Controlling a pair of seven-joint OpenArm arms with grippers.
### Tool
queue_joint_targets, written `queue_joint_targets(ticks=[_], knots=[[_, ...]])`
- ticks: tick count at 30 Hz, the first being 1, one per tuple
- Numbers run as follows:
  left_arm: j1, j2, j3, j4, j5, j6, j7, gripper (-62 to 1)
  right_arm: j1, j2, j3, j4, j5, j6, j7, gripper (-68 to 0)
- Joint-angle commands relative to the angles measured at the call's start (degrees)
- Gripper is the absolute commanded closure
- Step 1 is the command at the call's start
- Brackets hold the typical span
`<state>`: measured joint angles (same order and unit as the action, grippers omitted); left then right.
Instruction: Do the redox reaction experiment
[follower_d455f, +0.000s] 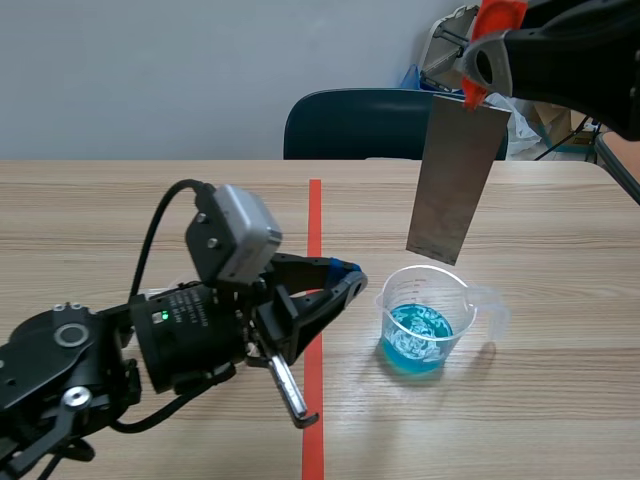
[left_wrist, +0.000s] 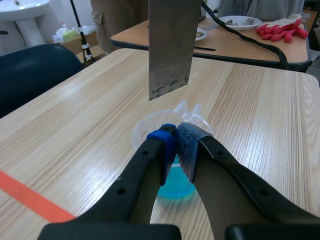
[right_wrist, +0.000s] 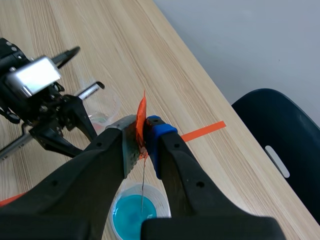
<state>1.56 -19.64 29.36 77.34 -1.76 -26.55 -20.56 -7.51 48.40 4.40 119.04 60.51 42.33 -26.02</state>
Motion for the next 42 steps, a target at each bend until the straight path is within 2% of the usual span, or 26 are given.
queue_joint_targets(ticks=[1, 6, 9, 13, 17, 19, 29, 39, 42], knots=[[1.7, -1.5, -1.7, 3.6, -0.6, 0.3, -1.1, -7.2, 0.5, 0.5, 0.2, 0.2, 0.6, 0.4, 0.6, -1.1], [7.6, -6.5, -6.1, 9.4, -0.8, 0.3, -4.0, -7.4, 0.5, 0.5, 0.2, 0.2, 0.6, 0.4, 0.6, -1.0], [11.9, -9.5, -9.2, 12.9, -3.0, 0.3, -5.5, -14.9, 0.5, 0.5, 0.2, 0.2, 0.6, 0.4, 0.6, -1.0], [18.0, -13.4, -14.3, 17.1, -3.2, 0.3, -10.8, -28.0, 0.5, 0.5, 0.2, 0.2, 0.6, 0.4, 0.6, -1.0], [24.7, -16.6, -20.3, 19.8, -3.2, 0.3, -18.8, -49.5, 0.5, 0.5, 0.2, 0.2, 0.6, 0.4, 0.6, -1.0], [27.9, -17.8, -23.5, 20.9, -3.3, 0.3, -21.3, -62.3, 0.5, 0.5, 0.2, 0.2, 0.6, 0.4, 0.6, -1.0], [39.4, -21.9, -35.1, 22.2, -4.4, 1.9, -21.8, -62.3, 0.5, 0.5, 0.2, 0.2, 0.6, 0.4, 0.4, -1.0], [47.0, -30.4, -44.3, 22.1, -5.4, 1.8, -26.6, -62.3, 0.5, 0.5, 0.2, 0.2, 0.6, 0.4, 0.4, -1.0], [48.4, -32.8, -46.1, 22.1, -6.8, 1.8, -26.8, -62.3, 0.5, 0.5, 0.2, 0.2, 0.6, 0.4, 0.4, -1.0]])
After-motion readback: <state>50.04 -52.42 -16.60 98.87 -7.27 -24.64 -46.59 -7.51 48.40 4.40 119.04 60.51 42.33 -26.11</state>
